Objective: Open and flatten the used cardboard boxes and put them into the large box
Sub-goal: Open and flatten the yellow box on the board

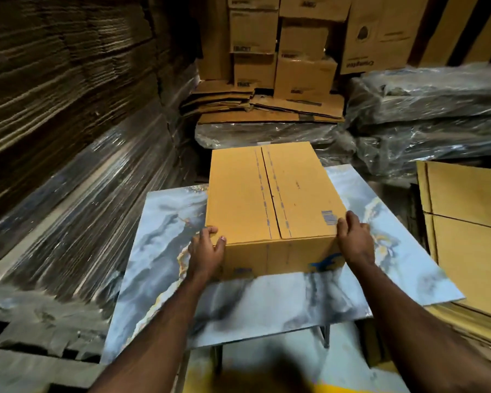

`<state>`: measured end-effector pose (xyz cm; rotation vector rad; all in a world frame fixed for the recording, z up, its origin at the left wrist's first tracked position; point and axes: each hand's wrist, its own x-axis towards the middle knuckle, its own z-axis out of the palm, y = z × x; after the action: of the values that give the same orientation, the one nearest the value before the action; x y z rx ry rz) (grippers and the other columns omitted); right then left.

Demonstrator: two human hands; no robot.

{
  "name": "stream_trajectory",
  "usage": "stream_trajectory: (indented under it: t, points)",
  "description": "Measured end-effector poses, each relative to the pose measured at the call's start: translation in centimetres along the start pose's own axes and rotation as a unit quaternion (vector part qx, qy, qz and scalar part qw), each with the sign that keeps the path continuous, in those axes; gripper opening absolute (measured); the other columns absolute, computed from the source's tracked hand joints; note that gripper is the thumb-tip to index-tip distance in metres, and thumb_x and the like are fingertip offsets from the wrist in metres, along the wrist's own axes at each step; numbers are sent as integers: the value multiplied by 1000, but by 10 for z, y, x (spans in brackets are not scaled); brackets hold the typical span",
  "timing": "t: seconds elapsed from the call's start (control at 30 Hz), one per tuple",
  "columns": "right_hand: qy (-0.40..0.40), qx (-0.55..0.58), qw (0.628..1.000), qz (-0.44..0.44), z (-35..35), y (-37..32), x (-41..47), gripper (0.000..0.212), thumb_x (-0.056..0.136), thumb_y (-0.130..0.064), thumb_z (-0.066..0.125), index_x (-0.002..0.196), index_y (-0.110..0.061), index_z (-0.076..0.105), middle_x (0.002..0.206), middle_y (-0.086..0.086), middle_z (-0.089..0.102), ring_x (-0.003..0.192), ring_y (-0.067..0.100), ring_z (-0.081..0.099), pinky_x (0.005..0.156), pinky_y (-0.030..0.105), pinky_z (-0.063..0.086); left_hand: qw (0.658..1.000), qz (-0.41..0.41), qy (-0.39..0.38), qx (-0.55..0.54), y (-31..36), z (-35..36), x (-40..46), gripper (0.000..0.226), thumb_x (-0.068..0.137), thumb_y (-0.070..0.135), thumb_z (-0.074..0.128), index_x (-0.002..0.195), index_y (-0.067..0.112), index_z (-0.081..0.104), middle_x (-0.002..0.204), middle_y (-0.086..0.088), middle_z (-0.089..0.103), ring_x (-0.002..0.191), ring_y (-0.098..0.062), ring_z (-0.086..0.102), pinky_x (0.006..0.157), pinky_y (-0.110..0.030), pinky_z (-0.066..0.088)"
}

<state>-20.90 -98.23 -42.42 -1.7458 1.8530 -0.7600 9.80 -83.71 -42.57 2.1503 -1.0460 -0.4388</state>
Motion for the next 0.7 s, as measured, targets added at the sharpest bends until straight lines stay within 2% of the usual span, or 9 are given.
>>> stream_trajectory:
  t: [0.1, 0.2, 0.3, 0.37, 0.43, 0.5, 0.6, 0.63, 0.7]
  points:
    - [-14, -29, 999, -13, 2, 0, 7, 37, 104, -43, 32, 132, -21, 42, 116, 24, 54, 105, 45, 55, 83, 47, 44, 998, 31, 47, -8, -1, 5, -7, 42, 87, 39, 49, 116, 11, 58, 114, -20, 58, 110, -42, 53, 90, -45, 42]
    - [-34, -39, 997, -50, 1, 5, 19, 32, 103, -44, 32, 121, -21, 43, 108, 20, 61, 95, 41, 60, 76, 47, 48, 996, 43, 76, 14, 0, 8, -7, 29, 92, 27, 58, 116, 10, 59, 111, -21, 58, 105, -43, 56, 85, -46, 45]
    - [-49, -9, 997, -62, -1, 10, 29, 36, 104, -43, 37, 128, -18, 47, 116, 17, 64, 105, 40, 60, 81, 45, 48, 988, 68, 135, 44, 2, 15, -10, 27, 89, 28, 52, 106, 9, 62, 106, -22, 58, 97, -44, 58, 78, -47, 48]
    - [-48, 65, 997, -11, -3, 15, 30, 50, 103, -53, 35, 137, -20, 48, 130, 13, 60, 118, 35, 56, 96, 45, 45, 974, 104, 184, 84, 12, 20, -9, 30, 81, 33, 48, 96, 10, 62, 109, -23, 55, 101, -44, 57, 83, -49, 46]
    - [-62, 258, 957, 121, -6, 23, 30, 62, 98, -68, 24, 134, -25, 50, 129, 12, 60, 116, 31, 55, 102, 46, 43, 961, 149, 203, 118, 32, 23, -4, 28, 79, 34, 53, 95, 14, 63, 124, -23, 51, 119, -40, 49, 100, -51, 36]
    - [-81, 406, 875, 251, -9, 39, 34, 67, 98, -69, 15, 129, -21, 49, 115, 12, 62, 108, 30, 58, 99, 46, 45, 951, 225, 171, 125, 58, 27, 1, 35, 82, 41, 53, 105, 17, 65, 133, -19, 49, 130, -37, 42, 110, -55, 26]
    - [-140, 398, 829, 367, -7, 66, 34, 71, 97, -69, 11, 102, -13, 53, 89, 11, 56, 79, 28, 57, 77, 39, 49, 940, 283, 21, 189, 88, 37, 12, 66, 86, 66, 39, 137, 28, 53, 152, -17, 33, 147, -34, 20, 116, -62, 2]
    - [-167, 385, 819, 391, -3, 74, 34, 68, 96, -71, 11, 83, -15, 47, 73, 7, 44, 59, 23, 46, 60, 30, 40, 936, 268, -38, 226, 93, 42, 16, 76, 84, 75, 34, 148, 34, 39, 160, -15, 20, 150, -32, 8, 115, -62, -6]
    - [-196, 388, 806, 403, 5, 82, 31, 59, 93, -75, 11, 68, -23, 25, 63, 0, 18, 45, 16, 18, 52, 24, 15, 914, 223, -134, 312, 89, 51, 23, 92, 79, 88, 28, 156, 41, 12, 165, -12, -3, 152, -31, -5, 113, -66, -6]
